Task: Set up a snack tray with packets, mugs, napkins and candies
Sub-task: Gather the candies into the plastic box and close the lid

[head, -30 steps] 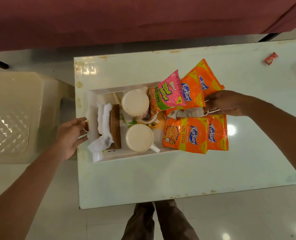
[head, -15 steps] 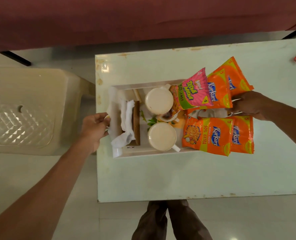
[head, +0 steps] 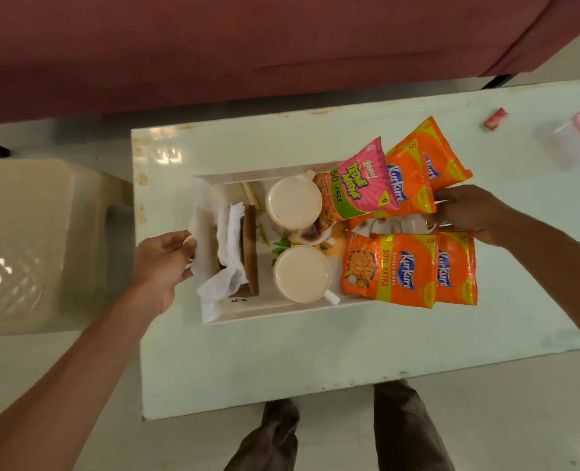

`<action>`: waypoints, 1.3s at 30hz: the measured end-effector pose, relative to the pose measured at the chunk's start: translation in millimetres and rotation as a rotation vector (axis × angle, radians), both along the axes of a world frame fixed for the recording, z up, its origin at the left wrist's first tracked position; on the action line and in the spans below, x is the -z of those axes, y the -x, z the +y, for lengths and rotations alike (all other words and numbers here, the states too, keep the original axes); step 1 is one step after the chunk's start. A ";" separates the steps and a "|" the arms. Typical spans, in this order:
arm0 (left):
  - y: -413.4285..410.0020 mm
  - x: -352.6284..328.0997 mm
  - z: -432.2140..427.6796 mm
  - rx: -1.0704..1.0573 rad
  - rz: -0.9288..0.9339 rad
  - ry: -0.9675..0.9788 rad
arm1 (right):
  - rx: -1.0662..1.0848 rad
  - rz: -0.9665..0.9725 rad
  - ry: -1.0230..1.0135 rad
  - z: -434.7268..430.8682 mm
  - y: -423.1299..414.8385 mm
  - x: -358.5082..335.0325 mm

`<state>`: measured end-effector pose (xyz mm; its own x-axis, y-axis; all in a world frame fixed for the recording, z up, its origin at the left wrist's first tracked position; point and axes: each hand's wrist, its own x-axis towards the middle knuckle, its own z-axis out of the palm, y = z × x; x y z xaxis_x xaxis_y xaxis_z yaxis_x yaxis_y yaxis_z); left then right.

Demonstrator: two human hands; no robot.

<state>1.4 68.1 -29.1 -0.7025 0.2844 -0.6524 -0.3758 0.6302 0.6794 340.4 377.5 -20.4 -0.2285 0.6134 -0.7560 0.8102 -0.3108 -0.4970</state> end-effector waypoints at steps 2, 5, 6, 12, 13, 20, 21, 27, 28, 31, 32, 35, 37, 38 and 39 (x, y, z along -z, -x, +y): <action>-14.7 -4.2 11.7 0.013 0.002 -0.014 | -0.002 0.010 0.002 11.4 -14.1 -3.4; -41.2 -8.9 31.2 0.028 0.012 -0.026 | -0.032 0.004 -0.003 32.9 -37.5 -7.9; -50.5 -9.7 38.3 0.033 0.011 -0.028 | -0.033 0.005 -0.003 40.1 -47.3 -8.0; -102.6 -12.1 79.5 0.004 0.016 -0.023 | -0.034 -0.005 -0.003 80.1 -92.0 -8.8; -107.1 -12.1 82.7 0.002 0.010 -0.023 | -0.038 -0.009 -0.008 82.9 -97.2 -6.3; -145.3 -0.4 112.1 -0.016 -0.011 0.003 | -0.090 -0.033 -0.057 111.6 -132.3 -2.0; -147.7 0.7 113.7 -0.015 -0.008 0.007 | -0.096 -0.038 -0.054 113.3 -134.6 -0.3; -150.8 9.0 117.7 -0.022 0.003 0.030 | -0.099 -0.036 -0.040 112.7 -139.5 11.6; -150.8 11.0 117.6 -0.025 0.006 0.032 | -0.094 -0.037 -0.036 112.2 -139.5 13.6; -150.8 16.3 116.0 -0.025 0.018 0.045 | -0.051 -0.026 -0.015 113.0 -139.6 19.1; -150.8 17.8 115.1 -0.026 0.016 0.049 | -0.042 -0.022 -0.008 113.0 -139.4 20.2; -151.2 22.9 115.0 -0.029 0.015 0.064 | -0.047 -0.019 0.003 112.4 -139.8 22.8; -151.0 25.9 116.6 -0.041 0.028 0.065 | -0.042 -0.014 0.000 111.8 -140.3 23.4; -150.8 27.3 117.7 -0.047 0.034 0.062 | -0.040 -0.018 -0.003 111.8 -140.5 23.6; -150.6 28.4 118.7 -0.050 0.037 0.061 | -0.033 -0.024 -0.001 112.0 -140.8 23.6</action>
<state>152.0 186.7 -57.5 -0.7390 0.2085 -0.6407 -0.3833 0.6519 0.6543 481.2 489.5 -44.1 -0.2302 0.6064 -0.7611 0.8315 -0.2838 -0.4776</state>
